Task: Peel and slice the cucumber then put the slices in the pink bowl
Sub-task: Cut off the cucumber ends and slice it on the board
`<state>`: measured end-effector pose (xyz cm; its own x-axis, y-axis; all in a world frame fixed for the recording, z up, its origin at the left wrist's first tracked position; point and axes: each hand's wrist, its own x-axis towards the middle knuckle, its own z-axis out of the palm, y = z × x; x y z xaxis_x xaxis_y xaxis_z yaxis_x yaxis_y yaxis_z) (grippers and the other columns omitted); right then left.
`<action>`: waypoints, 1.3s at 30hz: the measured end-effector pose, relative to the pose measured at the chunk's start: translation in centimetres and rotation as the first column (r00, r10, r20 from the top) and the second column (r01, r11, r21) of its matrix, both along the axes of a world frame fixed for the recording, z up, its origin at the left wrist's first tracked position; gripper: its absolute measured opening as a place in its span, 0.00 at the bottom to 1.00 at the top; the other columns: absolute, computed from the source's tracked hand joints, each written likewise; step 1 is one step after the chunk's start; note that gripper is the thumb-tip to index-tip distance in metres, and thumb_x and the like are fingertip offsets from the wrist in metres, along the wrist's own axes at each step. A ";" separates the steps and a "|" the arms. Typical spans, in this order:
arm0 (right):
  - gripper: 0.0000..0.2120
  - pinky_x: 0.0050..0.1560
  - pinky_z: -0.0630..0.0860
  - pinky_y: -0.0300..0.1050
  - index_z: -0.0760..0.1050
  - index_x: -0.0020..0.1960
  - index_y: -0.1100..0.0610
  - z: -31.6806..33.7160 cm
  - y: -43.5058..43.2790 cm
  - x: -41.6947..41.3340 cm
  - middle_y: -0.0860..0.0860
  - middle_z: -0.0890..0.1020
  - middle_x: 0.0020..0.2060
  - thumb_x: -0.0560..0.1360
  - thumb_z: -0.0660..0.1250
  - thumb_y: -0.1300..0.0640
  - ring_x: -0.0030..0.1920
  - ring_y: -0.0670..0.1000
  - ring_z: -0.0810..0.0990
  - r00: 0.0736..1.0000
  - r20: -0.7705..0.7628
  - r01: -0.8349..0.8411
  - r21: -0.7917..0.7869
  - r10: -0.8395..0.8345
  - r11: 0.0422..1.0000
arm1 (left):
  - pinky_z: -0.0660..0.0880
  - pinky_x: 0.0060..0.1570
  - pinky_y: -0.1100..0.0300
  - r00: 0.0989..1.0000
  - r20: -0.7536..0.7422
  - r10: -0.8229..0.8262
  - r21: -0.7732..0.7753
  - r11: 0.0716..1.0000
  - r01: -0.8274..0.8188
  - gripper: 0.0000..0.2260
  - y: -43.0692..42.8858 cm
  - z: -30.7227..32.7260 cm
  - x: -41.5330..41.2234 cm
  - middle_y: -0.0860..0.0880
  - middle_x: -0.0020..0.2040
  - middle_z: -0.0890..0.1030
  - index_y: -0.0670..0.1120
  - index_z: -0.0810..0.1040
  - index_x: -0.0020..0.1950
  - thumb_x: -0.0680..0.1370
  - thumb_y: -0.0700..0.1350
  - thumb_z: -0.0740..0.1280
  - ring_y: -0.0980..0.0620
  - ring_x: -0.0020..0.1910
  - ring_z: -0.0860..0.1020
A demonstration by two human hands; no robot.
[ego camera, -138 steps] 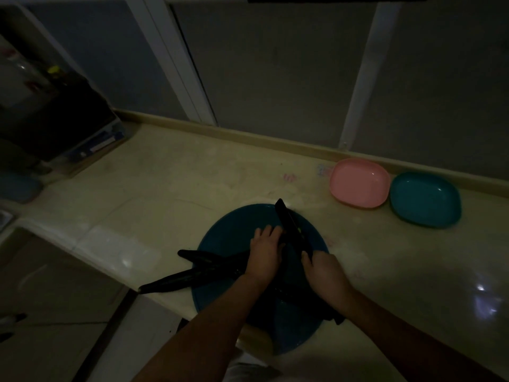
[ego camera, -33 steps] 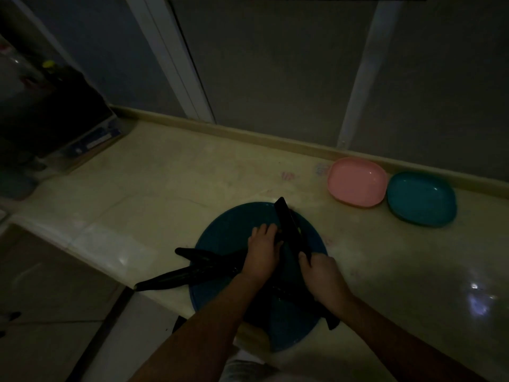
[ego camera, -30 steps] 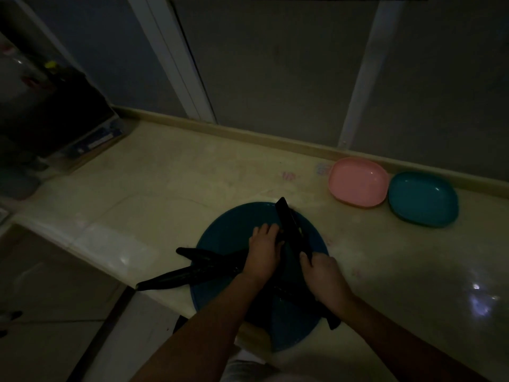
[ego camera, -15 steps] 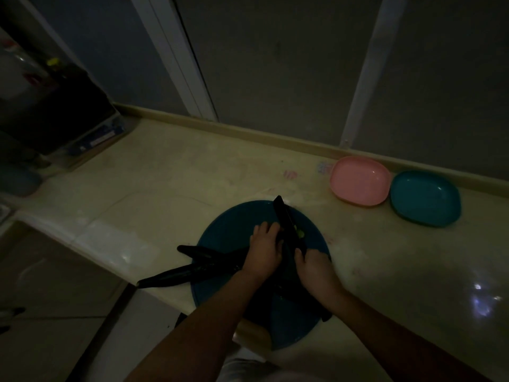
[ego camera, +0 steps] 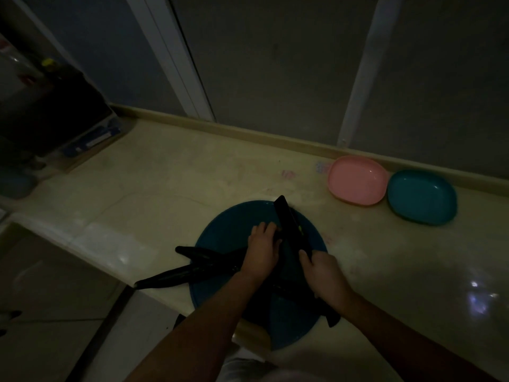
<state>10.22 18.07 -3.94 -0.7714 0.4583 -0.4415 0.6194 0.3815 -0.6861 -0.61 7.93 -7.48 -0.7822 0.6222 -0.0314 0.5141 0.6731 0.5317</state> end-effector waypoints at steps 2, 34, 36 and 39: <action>0.21 0.22 0.63 0.37 0.65 0.31 0.57 0.1 0.0 -0.1 0.51 0.70 0.25 0.82 0.53 0.52 0.23 0.47 0.68 1.000 -0.002 0.014 -0.021 -0.014 1.000 | 0.67 0.51 0.54 1.000 0.000 0.002 -0.003 1.000 -0.002 0.07 0.0 0.0 0.0 0.43 0.53 0.74 0.42 0.73 0.56 0.78 0.40 0.62 0.46 0.52 0.69; 0.21 0.25 0.66 0.43 0.66 0.33 0.58 0.0 -0.2 -0.1 0.53 0.71 0.26 0.82 0.53 0.52 0.24 0.49 0.69 0.999 -0.008 0.034 -0.032 -0.034 0.999 | 0.67 0.52 0.56 1.000 0.020 -0.017 0.037 0.999 0.017 0.08 -0.4 0.1 -0.2 0.41 0.53 0.74 0.41 0.74 0.57 0.78 0.38 0.61 0.46 0.53 0.70; 0.20 0.24 0.67 0.43 0.68 0.34 0.59 0.4 -0.3 -0.4 0.53 0.71 0.27 0.82 0.53 0.52 0.24 0.49 0.69 1.000 -0.006 0.027 -0.026 -0.027 0.999 | 0.68 0.52 0.56 1.000 0.020 -0.010 0.037 0.999 0.010 0.08 -0.5 0.0 -0.1 0.42 0.52 0.74 0.41 0.74 0.57 0.78 0.38 0.61 0.46 0.52 0.70; 0.20 0.20 0.65 0.37 0.67 0.33 0.58 0.4 -0.2 -0.8 0.52 0.72 0.27 0.82 0.53 0.52 0.24 0.48 0.70 0.999 0.000 0.037 -0.022 -0.037 0.999 | 0.69 0.52 0.54 1.000 0.013 -0.005 0.033 0.999 0.005 0.08 -0.4 0.0 0.0 0.42 0.52 0.74 0.42 0.74 0.57 0.78 0.38 0.61 0.46 0.52 0.70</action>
<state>9.46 17.85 -3.55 -0.7544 0.4763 -0.4517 0.6325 0.3433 -0.6943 -0.63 7.51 -7.48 -0.7789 0.6268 -0.0210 0.5102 0.6528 0.5600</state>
